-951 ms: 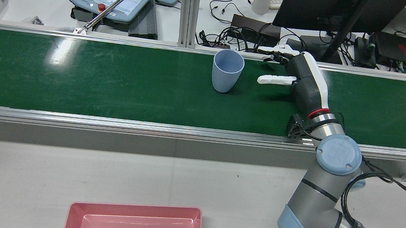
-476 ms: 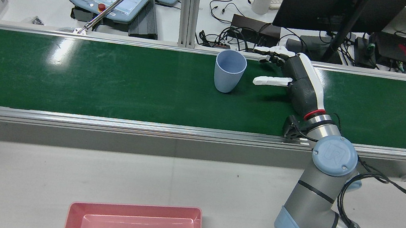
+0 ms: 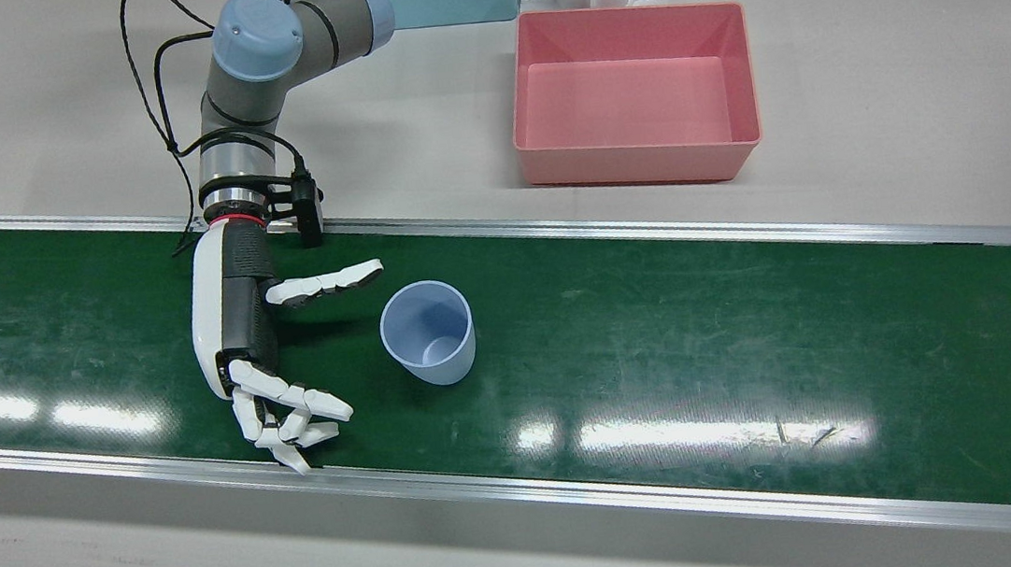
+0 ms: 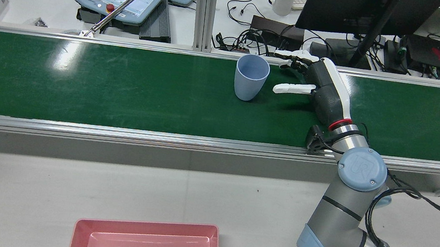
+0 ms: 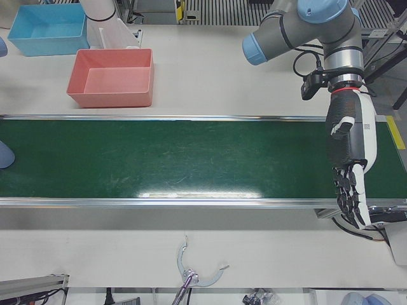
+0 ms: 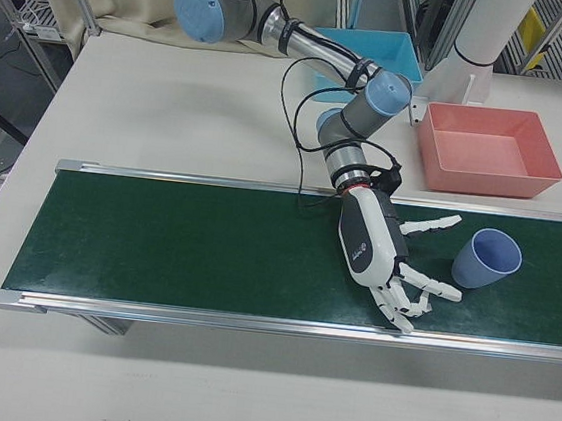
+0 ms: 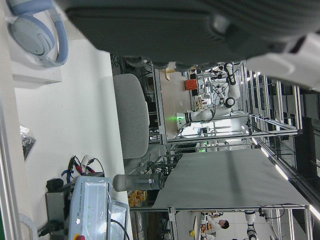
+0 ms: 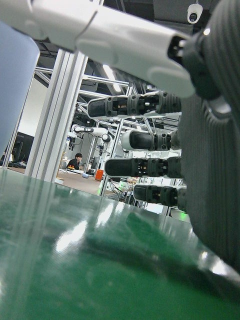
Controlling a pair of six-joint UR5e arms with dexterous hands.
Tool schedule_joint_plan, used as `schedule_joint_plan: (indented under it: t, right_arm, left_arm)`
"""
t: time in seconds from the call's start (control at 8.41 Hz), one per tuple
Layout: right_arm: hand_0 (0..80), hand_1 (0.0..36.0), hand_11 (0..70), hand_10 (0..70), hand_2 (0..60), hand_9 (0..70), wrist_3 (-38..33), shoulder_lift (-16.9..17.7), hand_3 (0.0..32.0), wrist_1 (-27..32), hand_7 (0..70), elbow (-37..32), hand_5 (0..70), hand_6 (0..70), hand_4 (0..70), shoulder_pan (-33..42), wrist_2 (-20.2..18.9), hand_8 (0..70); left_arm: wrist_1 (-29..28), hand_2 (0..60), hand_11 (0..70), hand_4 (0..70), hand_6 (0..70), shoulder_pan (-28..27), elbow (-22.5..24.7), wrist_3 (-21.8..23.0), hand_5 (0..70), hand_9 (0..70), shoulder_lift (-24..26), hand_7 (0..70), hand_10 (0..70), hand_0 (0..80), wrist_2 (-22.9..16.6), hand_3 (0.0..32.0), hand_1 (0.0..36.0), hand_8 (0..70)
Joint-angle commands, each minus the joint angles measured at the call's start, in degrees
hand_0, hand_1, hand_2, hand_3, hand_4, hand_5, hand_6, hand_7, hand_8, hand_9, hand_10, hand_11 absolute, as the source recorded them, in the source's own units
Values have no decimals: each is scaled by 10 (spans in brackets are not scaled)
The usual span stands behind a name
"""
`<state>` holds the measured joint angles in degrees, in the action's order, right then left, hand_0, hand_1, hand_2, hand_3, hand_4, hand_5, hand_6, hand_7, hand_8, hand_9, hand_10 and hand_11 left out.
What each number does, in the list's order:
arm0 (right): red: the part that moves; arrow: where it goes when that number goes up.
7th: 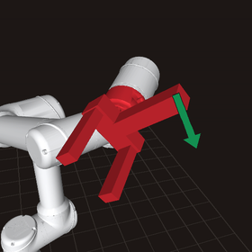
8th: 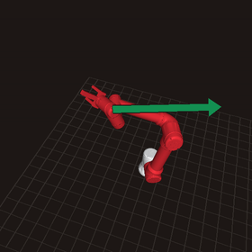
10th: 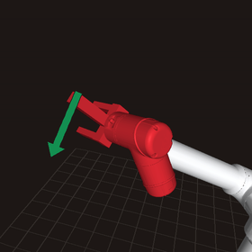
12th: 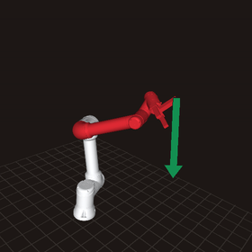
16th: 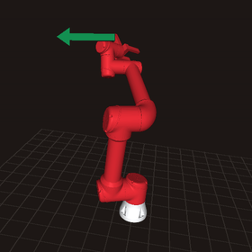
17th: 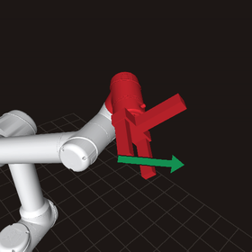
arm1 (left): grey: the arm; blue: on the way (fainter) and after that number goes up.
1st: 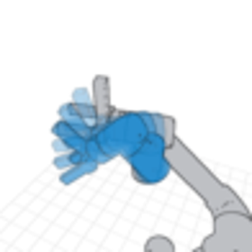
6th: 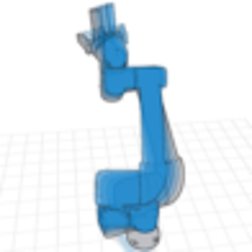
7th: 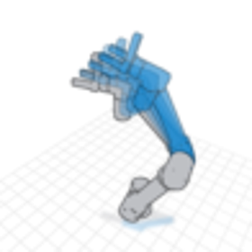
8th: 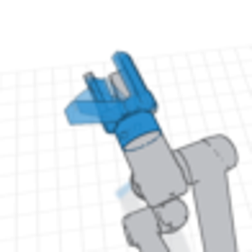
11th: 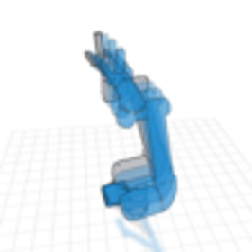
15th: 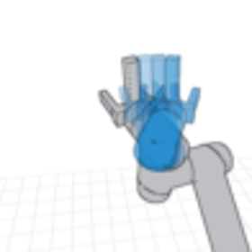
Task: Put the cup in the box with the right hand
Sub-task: 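Lower the open right hand beside the cup as it arrives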
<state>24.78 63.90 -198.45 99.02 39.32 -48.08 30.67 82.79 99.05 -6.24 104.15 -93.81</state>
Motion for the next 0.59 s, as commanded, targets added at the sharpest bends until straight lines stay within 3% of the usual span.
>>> schedule_joint_plan:
  t: [0.0,0.48]
  right_arm:
    - [530,122,191,128,0,397,0,0,44,0,700,1,77,150,285,0,0,274]
    - [540,128,193,129,0,403,0,-3,36,0,700,0,78,153,304,0,-1,277]
  left_arm:
    - [0,0,0,0,0,0,0,0,0,0,0,0,0,0,0,0,0,0]
    - [0,0,0,0,0,0,0,0,0,0,0,0,0,0,0,0,0,0]
